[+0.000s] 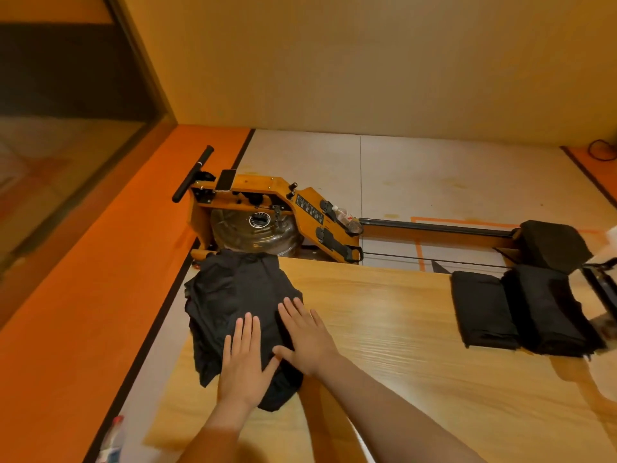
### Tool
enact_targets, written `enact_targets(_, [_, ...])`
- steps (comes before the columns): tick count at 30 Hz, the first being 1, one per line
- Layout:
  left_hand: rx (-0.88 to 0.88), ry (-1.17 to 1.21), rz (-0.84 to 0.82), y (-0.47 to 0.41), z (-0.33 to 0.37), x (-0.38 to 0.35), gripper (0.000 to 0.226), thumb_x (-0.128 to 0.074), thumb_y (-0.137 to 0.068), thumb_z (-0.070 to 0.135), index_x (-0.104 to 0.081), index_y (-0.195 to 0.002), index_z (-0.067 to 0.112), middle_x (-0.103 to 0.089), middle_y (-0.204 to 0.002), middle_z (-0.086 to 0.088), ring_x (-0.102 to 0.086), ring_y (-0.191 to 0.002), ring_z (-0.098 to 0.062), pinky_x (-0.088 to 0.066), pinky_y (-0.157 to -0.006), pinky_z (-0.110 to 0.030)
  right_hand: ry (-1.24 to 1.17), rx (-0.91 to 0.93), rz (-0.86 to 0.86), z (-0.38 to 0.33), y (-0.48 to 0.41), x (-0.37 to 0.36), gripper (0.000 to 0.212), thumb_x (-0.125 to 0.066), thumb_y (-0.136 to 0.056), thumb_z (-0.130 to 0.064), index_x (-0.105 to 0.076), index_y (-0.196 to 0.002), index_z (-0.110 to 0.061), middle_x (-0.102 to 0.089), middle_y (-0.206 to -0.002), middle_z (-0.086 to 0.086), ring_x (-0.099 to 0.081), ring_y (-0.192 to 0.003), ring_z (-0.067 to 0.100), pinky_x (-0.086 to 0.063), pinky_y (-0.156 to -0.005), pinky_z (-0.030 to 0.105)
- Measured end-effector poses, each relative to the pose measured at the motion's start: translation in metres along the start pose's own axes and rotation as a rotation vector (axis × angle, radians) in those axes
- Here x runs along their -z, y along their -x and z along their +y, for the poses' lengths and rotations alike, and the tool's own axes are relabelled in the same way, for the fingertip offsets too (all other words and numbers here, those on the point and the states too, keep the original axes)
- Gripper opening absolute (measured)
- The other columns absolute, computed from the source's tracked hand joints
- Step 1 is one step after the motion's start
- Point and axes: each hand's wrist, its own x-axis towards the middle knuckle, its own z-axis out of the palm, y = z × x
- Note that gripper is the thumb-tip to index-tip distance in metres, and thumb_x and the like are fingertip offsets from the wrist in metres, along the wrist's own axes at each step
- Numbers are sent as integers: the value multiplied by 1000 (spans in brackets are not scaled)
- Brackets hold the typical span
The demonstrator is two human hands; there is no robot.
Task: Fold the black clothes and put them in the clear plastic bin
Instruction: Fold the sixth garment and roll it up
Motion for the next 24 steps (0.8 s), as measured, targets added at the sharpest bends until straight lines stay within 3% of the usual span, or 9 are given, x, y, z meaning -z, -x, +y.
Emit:
enact_targets(3, [-45, -54, -46, 10, -13, -13, 89, -7, -92, 72, -26, -151, 10, -28, -157, -9, -15, -146, -23, -4, -116, -36, 116, 30, -103, 1, 0, -25, 77, -42, -98, -48, 4, -155, -25, 15, -161, 0, 18, -147, 19, 6, -119, 41])
enact_targets(6, [-82, -73, -91, 16, -20, -18, 76, -9, -96, 65, -29, -150, 16, -33, -155, -8, -8, -148, -23, -4, -115, -37, 96, -5, -142, 1, 6, -44, 65, -38, -102, -43, -4, -155, -30, 11, -162, 1, 12, -149, 21, 3, -119, 42])
enact_targets(9, [-115, -60, -95, 15, -26, -22, 64, -2, -103, 48, -38, -145, 16, -39, -151, -9, 3, -150, -19, -5, -115, -37, 27, -59, 94, -6, 9, -51, 49, -51, -92, -38, -48, -140, -36, -28, -154, 0, -35, -142, 23, -33, -111, 42])
enact_targets(10, [-119, -49, -118, 14, -27, -22, 65, -1, -104, 44, -44, -143, 16, -41, -150, -10, 2, -150, -20, -5, -115, -37, 20, -63, 140, -6, 8, -54, 44, -51, -92, -35, -54, -136, -36, -36, -151, 1, -40, -139, 24, -36, -109, 42])
enact_targets(13, [-165, -19, -80, 12, -27, -17, 76, 8, -102, 46, -52, -139, 17, -40, -152, -7, -10, -146, -18, -1, -115, -31, -76, -81, 20, -11, 2, -47, 41, -35, -105, -29, -41, -146, -29, -20, -160, 5, -11, -149, 25, -13, -118, 40])
enact_targets(16, [-149, 85, -10, 9, -25, -3, 90, 22, -87, 63, -27, -152, 24, -10, -161, 6, 5, -147, -8, 5, -117, -24, -127, -85, 63, -10, 0, -35, 41, -32, -105, -31, -43, -145, -26, -21, -160, 4, -9, -149, 22, -14, -118, 36])
enact_targets(19, [-91, 224, 40, 1, -16, 20, 52, -16, -105, 44, -34, -150, 26, -24, -158, 9, -13, -147, -6, -6, -119, -28, -253, -39, 43, -8, 3, -15, 41, -35, -105, -32, -44, -144, -23, -23, -159, 3, -11, -149, 20, -15, -118, 33])
enact_targets(21, [-92, 251, 87, -9, -7, 39, 44, -28, -105, 35, -47, -143, 25, -41, -150, 9, -31, -142, -8, -17, -118, -30, -346, -23, 67, -6, 5, 4, 40, -38, -104, -31, -47, -142, -22, -29, -157, 1, -15, -148, 17, -15, -118, 31])
enact_targets(24, [-133, 319, 170, -23, 14, 74, 34, -38, -104, 29, -72, -104, 27, -71, -109, 7, -62, -105, -12, -42, -99, -37, -541, -60, 117, 1, 10, 41, 35, -45, -102, -26, -58, -133, -19, -53, -142, 1, -43, -134, 14, -31, -110, 28])
